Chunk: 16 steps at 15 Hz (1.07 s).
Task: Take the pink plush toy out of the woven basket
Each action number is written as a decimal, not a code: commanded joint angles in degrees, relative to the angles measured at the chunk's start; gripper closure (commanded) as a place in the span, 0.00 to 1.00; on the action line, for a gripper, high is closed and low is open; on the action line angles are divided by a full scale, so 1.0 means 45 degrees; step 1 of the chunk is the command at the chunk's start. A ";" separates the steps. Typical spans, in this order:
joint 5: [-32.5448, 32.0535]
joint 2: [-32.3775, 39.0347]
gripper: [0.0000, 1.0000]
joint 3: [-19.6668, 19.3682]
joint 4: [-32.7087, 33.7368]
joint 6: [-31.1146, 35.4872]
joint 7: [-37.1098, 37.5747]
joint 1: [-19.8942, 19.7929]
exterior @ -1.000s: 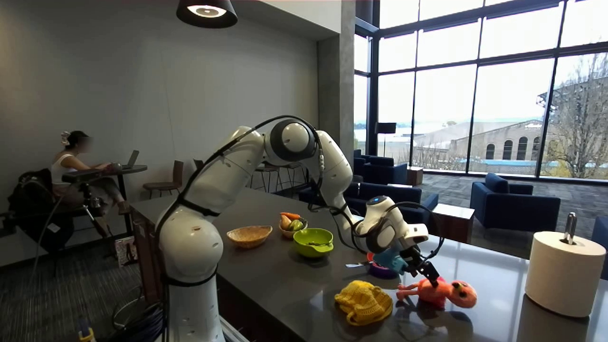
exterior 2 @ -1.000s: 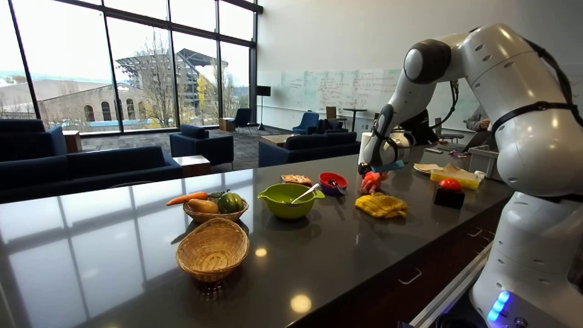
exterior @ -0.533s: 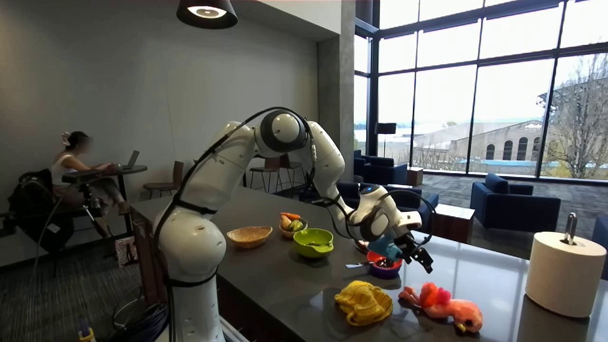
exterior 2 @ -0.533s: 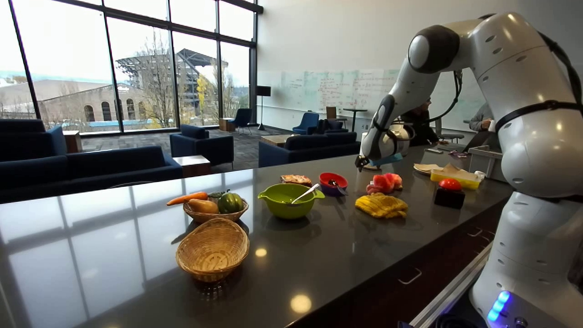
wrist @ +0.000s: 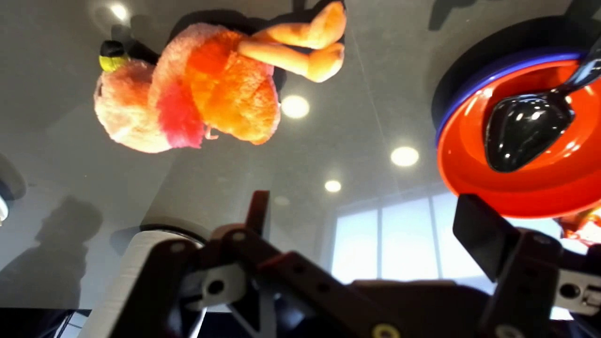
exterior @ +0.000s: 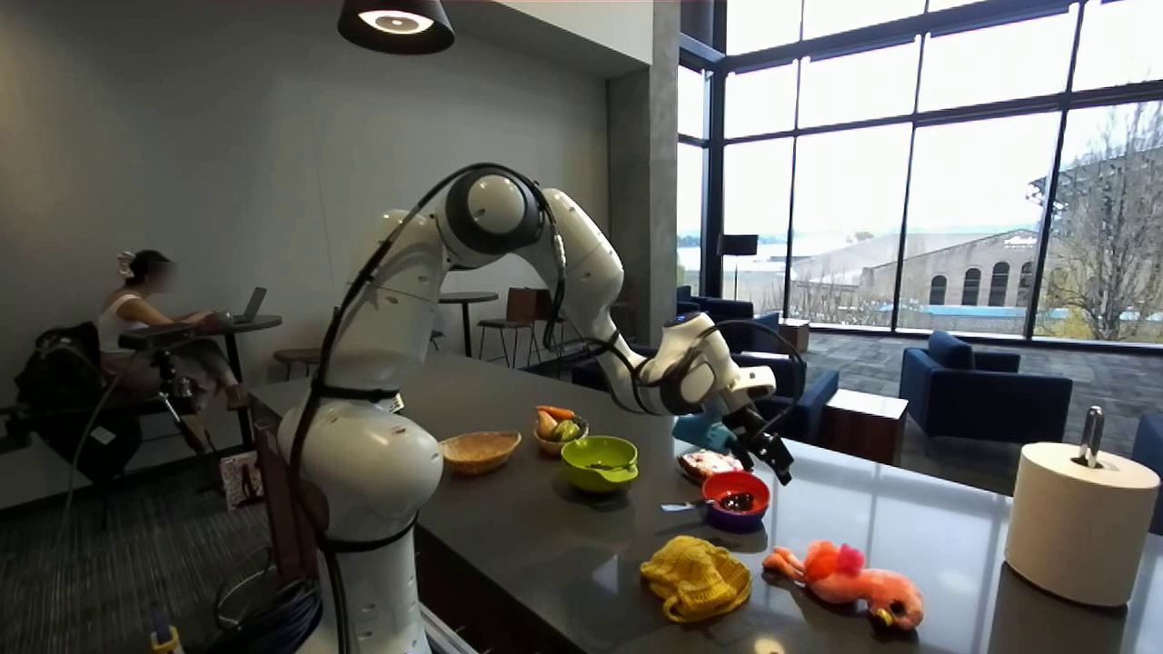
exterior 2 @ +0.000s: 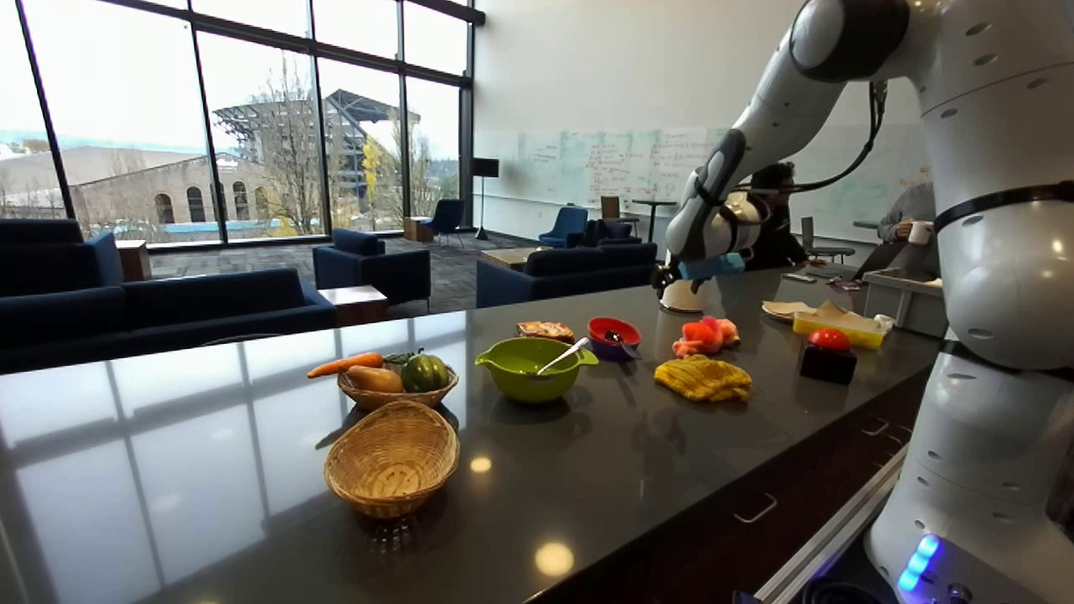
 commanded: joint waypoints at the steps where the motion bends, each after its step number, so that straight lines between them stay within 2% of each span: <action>1: -0.0941 -0.2317 0.00 -0.0761 -0.1262 -0.1602 0.0195 0.1169; 5: -0.1877 -0.4195 0.00 -0.0614 -0.1764 -0.3932 0.0182 0.1705; 6: -0.2439 -0.4638 0.00 0.0882 -0.1805 -0.4562 0.0448 0.0357; 9: -0.1939 -0.5720 0.00 0.2459 -0.2176 -0.6584 -0.0217 -0.0473; 12: -0.1453 -0.6553 0.00 0.3651 -0.2410 -0.8232 -0.0579 -0.0958; 16: -0.0681 -0.7356 0.00 0.4563 -0.2632 -0.9992 -0.1134 -0.1083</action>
